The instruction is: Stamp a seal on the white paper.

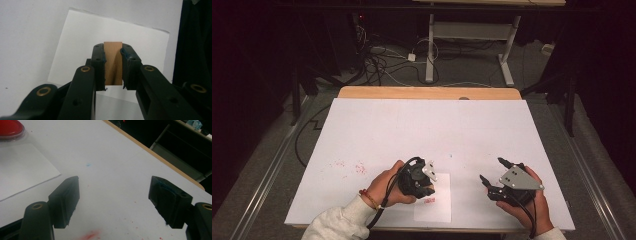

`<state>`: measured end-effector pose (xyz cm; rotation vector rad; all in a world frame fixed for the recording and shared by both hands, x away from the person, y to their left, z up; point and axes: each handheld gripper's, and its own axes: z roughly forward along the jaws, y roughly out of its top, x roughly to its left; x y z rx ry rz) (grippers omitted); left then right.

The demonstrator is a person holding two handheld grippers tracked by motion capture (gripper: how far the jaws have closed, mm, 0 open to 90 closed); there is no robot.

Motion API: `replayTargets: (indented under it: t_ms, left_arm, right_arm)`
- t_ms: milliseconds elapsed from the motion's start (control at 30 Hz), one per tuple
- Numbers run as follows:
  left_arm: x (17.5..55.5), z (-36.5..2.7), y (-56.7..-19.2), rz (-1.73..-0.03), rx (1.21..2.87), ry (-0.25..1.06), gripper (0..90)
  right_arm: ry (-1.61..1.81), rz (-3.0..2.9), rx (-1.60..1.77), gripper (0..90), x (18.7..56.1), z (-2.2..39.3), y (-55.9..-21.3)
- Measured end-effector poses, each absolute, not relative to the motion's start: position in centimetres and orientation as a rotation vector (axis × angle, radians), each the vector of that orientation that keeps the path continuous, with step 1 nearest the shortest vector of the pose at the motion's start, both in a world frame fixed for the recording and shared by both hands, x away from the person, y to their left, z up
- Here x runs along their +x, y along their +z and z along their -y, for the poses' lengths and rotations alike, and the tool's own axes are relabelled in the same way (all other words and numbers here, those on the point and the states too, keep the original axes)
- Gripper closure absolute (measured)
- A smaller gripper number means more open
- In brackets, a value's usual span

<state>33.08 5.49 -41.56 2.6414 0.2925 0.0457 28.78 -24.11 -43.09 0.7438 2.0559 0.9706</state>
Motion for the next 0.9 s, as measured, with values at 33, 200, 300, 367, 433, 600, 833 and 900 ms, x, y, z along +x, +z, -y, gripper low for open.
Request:
replayTargets:
  t_ms: [33, 200, 300, 367, 433, 600, 833, 900]
  left_arm:
    - [33.1, -5.6, -41.4, -0.292, 2.638, 0.052, 73.6]
    - [33.1, -6.5, -40.9, -0.304, 2.594, 0.108, 73.6]
    - [33.1, -7.1, -40.6, -0.318, 2.575, 0.137, 73.5]
    - [33.2, -7.4, -40.4, -0.332, 2.562, 0.144, 73.5]
    - [33.1, -7.7, -40.3, -0.336, 2.554, 0.163, 73.5]
    - [33.2, -8.7, -39.8, -0.372, 2.524, 0.185, 73.5]
    - [33.7, -10.3, -39.7, -0.416, 2.505, 0.204, 73.5]
    - [33.8, -10.6, -39.7, -0.424, 2.51, 0.205, 73.5]
  right_arm:
    - [0.973, -2.055, 0.746, 25.5, 28.8, 24.1, -43.1]
    - [0.974, -2.054, 0.742, 25.6, 28.8, 24.1, -43.0]
    - [0.975, -2.056, 0.745, 25.6, 28.7, 24.0, -43.0]
    - [0.975, -2.061, 0.74, 25.6, 28.7, 24.0, -43.0]
    - [0.976, -2.06, 0.739, 25.6, 28.7, 24.0, -43.0]
    - [0.984, -2.058, 0.741, 25.6, 28.8, 23.9, -43.0]
    - [0.984, -2.069, 0.738, 25.7, 29.3, 23.6, -43.0]
    - [0.984, -2.068, 0.735, 25.7, 29.4, 23.6, -43.0]
